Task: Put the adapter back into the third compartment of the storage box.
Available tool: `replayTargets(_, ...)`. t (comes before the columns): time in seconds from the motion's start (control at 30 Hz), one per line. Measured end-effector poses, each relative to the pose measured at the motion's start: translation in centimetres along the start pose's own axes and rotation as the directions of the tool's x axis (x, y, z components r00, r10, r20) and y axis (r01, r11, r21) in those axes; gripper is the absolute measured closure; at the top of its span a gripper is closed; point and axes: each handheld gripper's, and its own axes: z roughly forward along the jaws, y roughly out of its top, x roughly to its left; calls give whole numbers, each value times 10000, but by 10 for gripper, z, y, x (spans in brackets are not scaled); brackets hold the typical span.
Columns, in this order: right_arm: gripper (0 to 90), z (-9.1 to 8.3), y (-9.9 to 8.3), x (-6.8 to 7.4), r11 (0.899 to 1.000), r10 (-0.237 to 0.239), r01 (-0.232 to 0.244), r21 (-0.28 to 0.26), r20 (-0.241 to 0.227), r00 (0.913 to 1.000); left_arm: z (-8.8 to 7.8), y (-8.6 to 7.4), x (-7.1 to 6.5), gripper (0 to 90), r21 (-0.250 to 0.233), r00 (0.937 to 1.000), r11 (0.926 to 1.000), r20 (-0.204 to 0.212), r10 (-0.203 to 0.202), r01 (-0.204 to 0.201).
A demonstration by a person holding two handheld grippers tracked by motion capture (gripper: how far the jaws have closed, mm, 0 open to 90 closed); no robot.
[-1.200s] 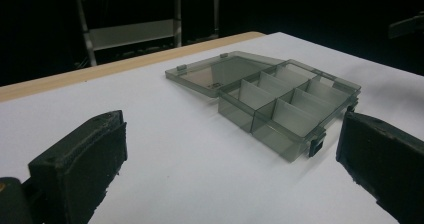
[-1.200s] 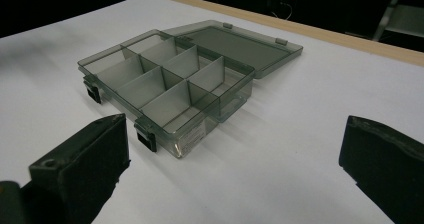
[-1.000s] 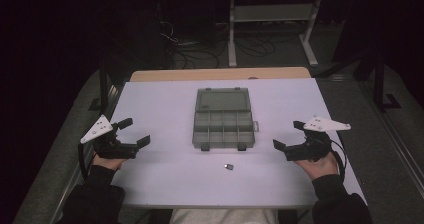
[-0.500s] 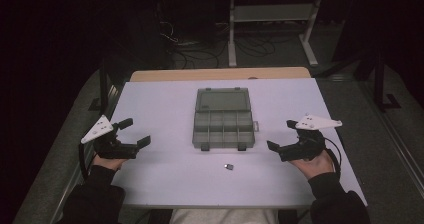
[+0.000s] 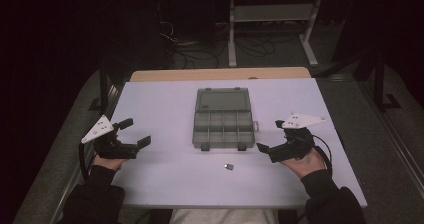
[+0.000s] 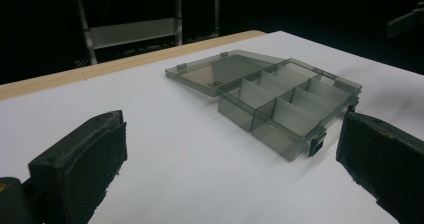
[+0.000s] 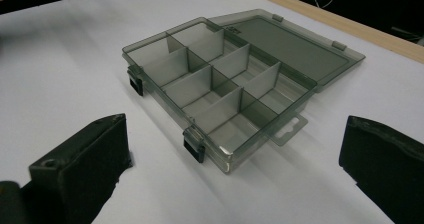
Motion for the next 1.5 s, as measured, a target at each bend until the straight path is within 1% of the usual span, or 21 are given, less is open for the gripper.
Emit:
replayTargets(0.17, 0, 5, 3, 3, 9997, -114, 118, 220, -167, 9998, 0, 0, 0, 0, 20, 10000, 10000, 1, 28, -28)
replayTargets(0.43, 0, 13, 8, 10, 9986, -308, 325, 422, -418, 9987, 0, 0, 0, 0, 46, 10000, 10000, 8, 32, -32)
replayTargets(0.47, 0, 16, 10, 13, 9978, -409, 436, 500, -532, 9977, 0, 0, 0, 0, 47, 10000, 10000, 2, 26, -26)
replayTargets(0.87, 0, 32, 14, 25, 9921, -709, 812, 960, -1062, 9918, 0, 0, -1, 0, 30, 10000, 10000, 71, 36, -36)
replayTargets(0.93, 0, 34, 15, 26, 9903, -752, 878, 1073, -1161, 9904, 0, 0, -1, 0, 42, 9999, 10000, 92, 43, -43)
replayTargets(0.97, 0, 37, 15, 28, 9878, -822, 974, 1218, -1248, 9888, 0, 0, -1, 0, 47, 9999, 10000, 109, 47, -47)
replayTargets(1.03, 0, 37, 15, 28, 9878, -822, 974, 1218, -1248, 9888, 0, 0, -1, 0, 56, 9999, 10000, 117, 56, -56)
replayTargets(1.07, 0, 40, 17, 30, 9850, -890, 1076, 1346, -1368, 9866, 0, 0, -1, 0, 91, 9999, 9999, 135, 74, -75)
replayTargets(1.23, 0, 43, 19, 33, 9818, -1018, 1238, 1438, -1514, 9832, 0, 0, -1, 0, 90, 9999, 9999, 135, 69, -70)
replayTargets(1.27, 0, 46, 20, 36, 9800, -1038, 1281, 1523, -1583, 9819, 0, 0, -1, 0, 98, 9999, 9999, 122, 86, -87)
replayTargets(1.5, 0, 54, 21, 44, 9717, -1238, 1572, 1762, -1869, 9746, 0, 0, -1, 0, 73, 9999, 10000, 113, 63, -64)
